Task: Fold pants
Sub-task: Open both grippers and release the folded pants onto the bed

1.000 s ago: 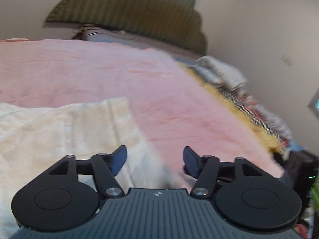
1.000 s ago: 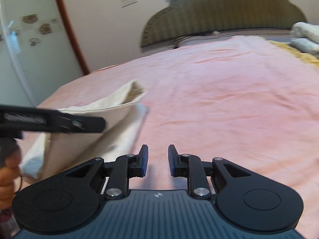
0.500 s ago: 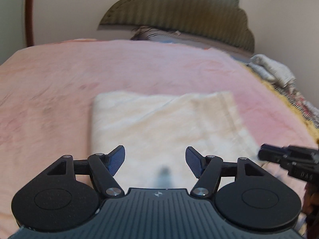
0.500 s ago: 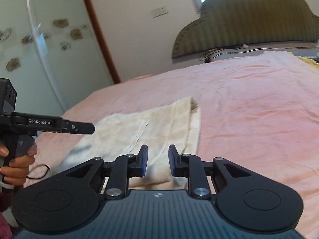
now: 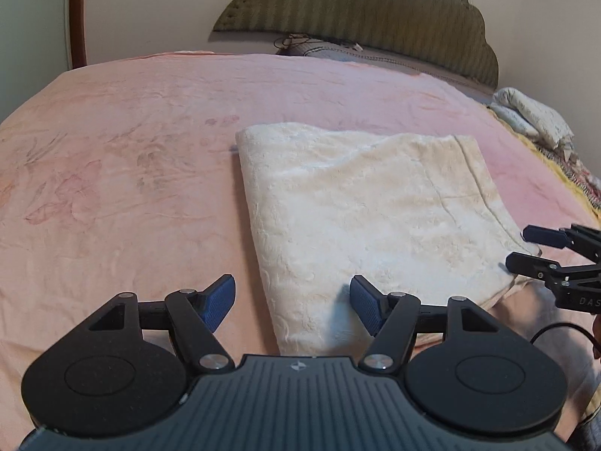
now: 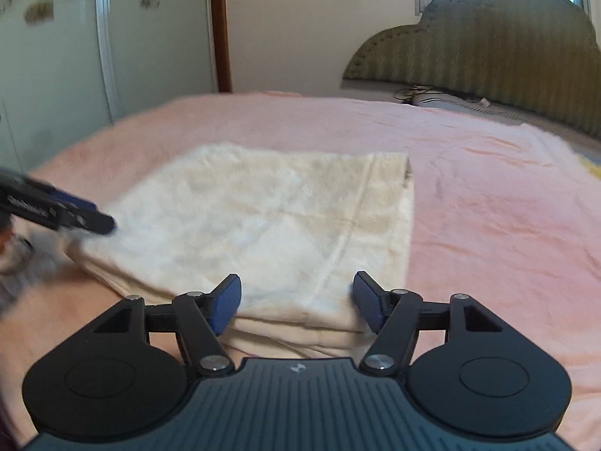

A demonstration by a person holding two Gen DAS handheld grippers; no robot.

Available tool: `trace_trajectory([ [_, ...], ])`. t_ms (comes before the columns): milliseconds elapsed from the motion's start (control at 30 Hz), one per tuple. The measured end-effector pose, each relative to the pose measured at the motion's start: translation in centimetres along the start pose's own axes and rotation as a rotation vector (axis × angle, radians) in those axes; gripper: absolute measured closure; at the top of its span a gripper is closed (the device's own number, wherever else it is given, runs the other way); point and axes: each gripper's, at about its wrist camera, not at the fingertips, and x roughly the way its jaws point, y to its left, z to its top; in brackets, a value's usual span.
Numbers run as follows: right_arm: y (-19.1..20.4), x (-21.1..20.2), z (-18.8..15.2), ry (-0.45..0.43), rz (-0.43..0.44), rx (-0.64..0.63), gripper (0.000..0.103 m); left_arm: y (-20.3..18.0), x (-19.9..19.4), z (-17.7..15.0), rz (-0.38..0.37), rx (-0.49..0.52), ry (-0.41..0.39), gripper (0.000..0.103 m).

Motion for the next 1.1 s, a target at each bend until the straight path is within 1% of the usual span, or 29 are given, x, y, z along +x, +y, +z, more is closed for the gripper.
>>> trace_trajectory([
  [33, -0.3, -0.5, 0.1, -0.017, 0.009, 0.030, 0.037, 0.0, -0.1, 0.3, 0.008, -0.008, -0.009, 0.032],
  [133, -1.1, -1.7, 1.2, -0.092, 0.043, 0.113, 0.037, -0.2, -0.4, 1.2, 0.066, -0.031, -0.048, 0.032],
  [200, -0.4, -1.8, 1.9, -0.121, 0.053, 0.111, 0.037, -0.6, -0.3, 1.6, 0.098, -0.043, -0.047, 0.031],
  [267, 0.7, -1.3, 2.2, -0.120, 0.071, 0.095, 0.037, -1.0, -0.1, 1.6, 0.105, -0.046, -0.030, 0.031],
  [333, 1.8, -0.4, 2.2, -0.100, 0.109, 0.083, 0.037, -1.6, 0.1, 1.5, 0.098, -0.036, -0.011, 0.030],
  [433, 3.0, 0.4, 1.6, -0.066, 0.126, 0.060, 0.037, -2.2, 0.1, 1.2, 0.104, -0.011, -0.004, 0.030],
  [533, 3.1, 0.4, 1.1, -0.051, 0.119, 0.050, 0.037, -2.4, 0.2, 1.0, 0.112, 0.005, 0.002, 0.030],
  [667, 2.4, 0.3, 0.7, -0.030, 0.109, 0.060, 0.036, -2.3, 0.4, 0.8, 0.113, -0.006, 0.014, 0.029],
  [867, 2.5, 0.4, 0.5, -0.029, 0.109, 0.062, 0.036, -2.4, 0.4, 0.8, 0.124, 0.003, 0.013, 0.027],
  [967, 2.5, 0.0, 0.6, -0.047, 0.095, 0.062, 0.036, -2.4, 0.1, 0.8, 0.114, 0.009, 0.003, 0.028],
  [1033, 2.3, -0.8, 0.5, -0.063, 0.061, 0.040, 0.036, -2.5, -0.3, 0.7, 0.095, 0.029, -0.013, 0.027],
  [1100, 1.8, -2.0, 0.2, -0.086, -0.030, 0.000, 0.036, -2.8, -0.7, 0.6, 0.069, 0.046, -0.022, 0.027],
])
